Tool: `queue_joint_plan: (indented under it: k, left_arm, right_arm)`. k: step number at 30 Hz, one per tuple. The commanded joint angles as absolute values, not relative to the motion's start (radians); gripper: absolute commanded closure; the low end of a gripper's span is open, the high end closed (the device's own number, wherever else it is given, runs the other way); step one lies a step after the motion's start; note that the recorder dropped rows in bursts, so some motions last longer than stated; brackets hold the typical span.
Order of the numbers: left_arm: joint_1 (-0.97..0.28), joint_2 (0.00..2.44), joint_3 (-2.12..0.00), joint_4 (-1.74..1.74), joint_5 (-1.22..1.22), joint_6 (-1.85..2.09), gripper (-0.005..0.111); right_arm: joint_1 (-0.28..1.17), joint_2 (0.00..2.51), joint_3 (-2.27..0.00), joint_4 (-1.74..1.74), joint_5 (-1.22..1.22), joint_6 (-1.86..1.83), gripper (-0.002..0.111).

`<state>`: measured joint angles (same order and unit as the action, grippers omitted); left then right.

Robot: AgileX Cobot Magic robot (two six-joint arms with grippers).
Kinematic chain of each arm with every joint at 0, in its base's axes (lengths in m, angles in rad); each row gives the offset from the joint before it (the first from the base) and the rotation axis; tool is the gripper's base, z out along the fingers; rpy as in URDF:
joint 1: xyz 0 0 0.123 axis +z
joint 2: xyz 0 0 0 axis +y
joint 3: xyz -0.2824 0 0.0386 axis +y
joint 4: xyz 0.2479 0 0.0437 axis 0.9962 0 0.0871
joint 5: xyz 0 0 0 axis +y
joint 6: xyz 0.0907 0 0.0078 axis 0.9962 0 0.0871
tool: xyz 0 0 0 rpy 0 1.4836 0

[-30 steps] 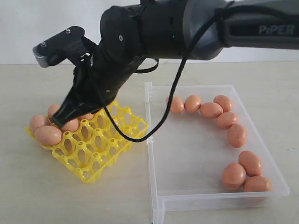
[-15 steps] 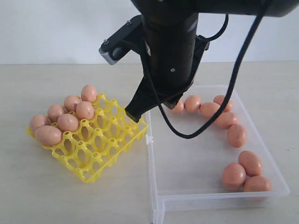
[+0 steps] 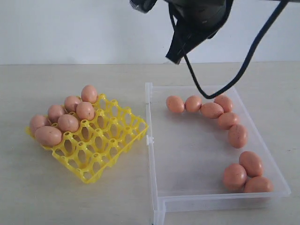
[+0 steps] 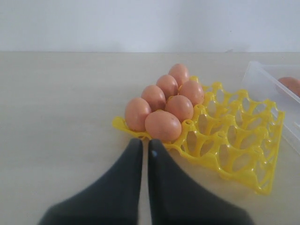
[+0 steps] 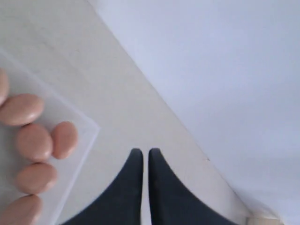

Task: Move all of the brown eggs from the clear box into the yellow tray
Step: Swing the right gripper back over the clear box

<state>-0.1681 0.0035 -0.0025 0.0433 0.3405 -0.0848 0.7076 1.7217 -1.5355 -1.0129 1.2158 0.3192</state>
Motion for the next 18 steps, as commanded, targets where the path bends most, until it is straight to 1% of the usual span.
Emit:
queue_joint_plan:
  k: [1,5,8,10,13,18]
  left_arm:
    - [-0.173,0.0,0.0,0.041,0.337,-0.086,0.103]
    - [-0.173,0.0,0.0,0.041,0.337,-0.086,0.103]
    - [-0.173,0.0,0.0,0.041,0.337,-0.086,0.103]
    - [-0.173,0.0,0.0,0.041,0.337,-0.086,0.103]
    - [-0.173,0.0,0.0,0.041,0.337,-0.086,0.103]
    - [-0.173,0.0,0.0,0.041,0.337,-0.086,0.103]
  right_arm:
    - [0.568,1.706,-1.537,-0.969,1.221,0.322,0.109]
    - [0.355,1.708,-1.537,-0.581,1.221,0.201,0.109]
    - [0.191,1.71,-1.537,-0.206,1.221,-0.038,0.109]
    - [0.122,1.712,-1.537,-0.016,1.221,-0.15,0.109]
    - [0.081,1.712,-1.537,0.134,1.221,-0.16,0.109]
    - [0.081,1.712,-1.537,0.188,1.221,-0.167,0.109]
